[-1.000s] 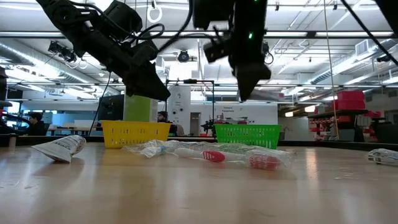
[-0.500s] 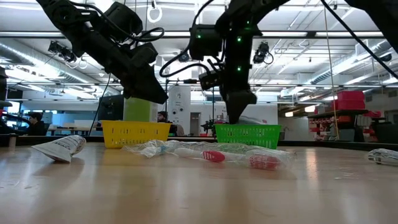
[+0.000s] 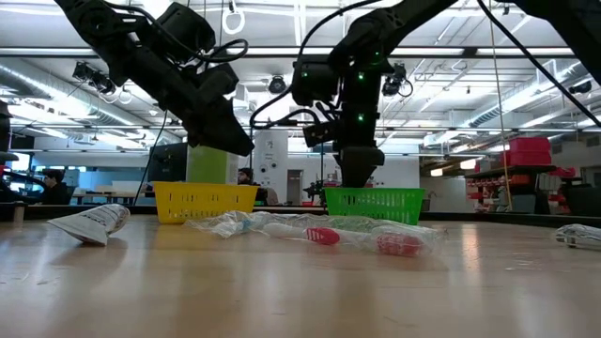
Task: Pick & Place Travel size toiletries
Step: Put the white toothpaste into the green bin, then put the red toothbrush into the blue bin
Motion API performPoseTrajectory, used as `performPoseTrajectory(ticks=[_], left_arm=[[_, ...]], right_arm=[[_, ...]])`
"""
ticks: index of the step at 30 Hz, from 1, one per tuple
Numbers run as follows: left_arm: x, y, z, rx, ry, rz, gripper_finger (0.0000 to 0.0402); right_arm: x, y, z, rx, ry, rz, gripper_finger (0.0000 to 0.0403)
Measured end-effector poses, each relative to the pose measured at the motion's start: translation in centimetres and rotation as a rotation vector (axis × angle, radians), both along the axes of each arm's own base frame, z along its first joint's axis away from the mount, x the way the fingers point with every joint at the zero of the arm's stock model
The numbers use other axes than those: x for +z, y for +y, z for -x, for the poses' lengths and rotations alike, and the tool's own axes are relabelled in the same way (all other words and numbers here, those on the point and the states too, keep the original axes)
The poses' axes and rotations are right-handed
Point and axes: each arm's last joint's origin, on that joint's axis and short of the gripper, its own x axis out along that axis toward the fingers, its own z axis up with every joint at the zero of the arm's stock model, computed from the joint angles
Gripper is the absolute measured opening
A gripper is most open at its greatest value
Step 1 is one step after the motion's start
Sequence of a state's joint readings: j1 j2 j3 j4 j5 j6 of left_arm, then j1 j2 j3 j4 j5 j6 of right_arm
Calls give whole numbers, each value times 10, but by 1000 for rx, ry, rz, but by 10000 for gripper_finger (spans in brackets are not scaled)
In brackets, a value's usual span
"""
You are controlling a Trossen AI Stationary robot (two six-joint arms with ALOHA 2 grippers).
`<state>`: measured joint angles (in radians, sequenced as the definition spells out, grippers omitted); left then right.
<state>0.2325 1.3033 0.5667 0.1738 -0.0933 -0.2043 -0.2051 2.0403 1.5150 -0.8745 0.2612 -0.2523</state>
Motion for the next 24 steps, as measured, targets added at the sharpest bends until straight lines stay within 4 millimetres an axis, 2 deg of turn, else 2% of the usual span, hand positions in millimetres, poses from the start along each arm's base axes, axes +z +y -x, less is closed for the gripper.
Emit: performPoseTrajectory(ticks=[6, 10, 14, 17, 24], left_arm=[[0, 0, 0, -14, 7, -25, 148], [0, 0, 0, -15, 3, -25, 148], [0, 0, 0, -15, 3, -25, 148], [1, 0, 0, -15, 3, -25, 148], [0, 0, 0, -15, 4, -25, 148]], right_arm=[[10, 28, -10, 26, -31, -6, 176], [28, 54, -15, 121, 5, 92, 169], [46, 65, -15, 61, 19, 180, 169], [60, 72, -11, -17, 35, 137, 169], [76, 107, 1, -78, 65, -39, 156]])
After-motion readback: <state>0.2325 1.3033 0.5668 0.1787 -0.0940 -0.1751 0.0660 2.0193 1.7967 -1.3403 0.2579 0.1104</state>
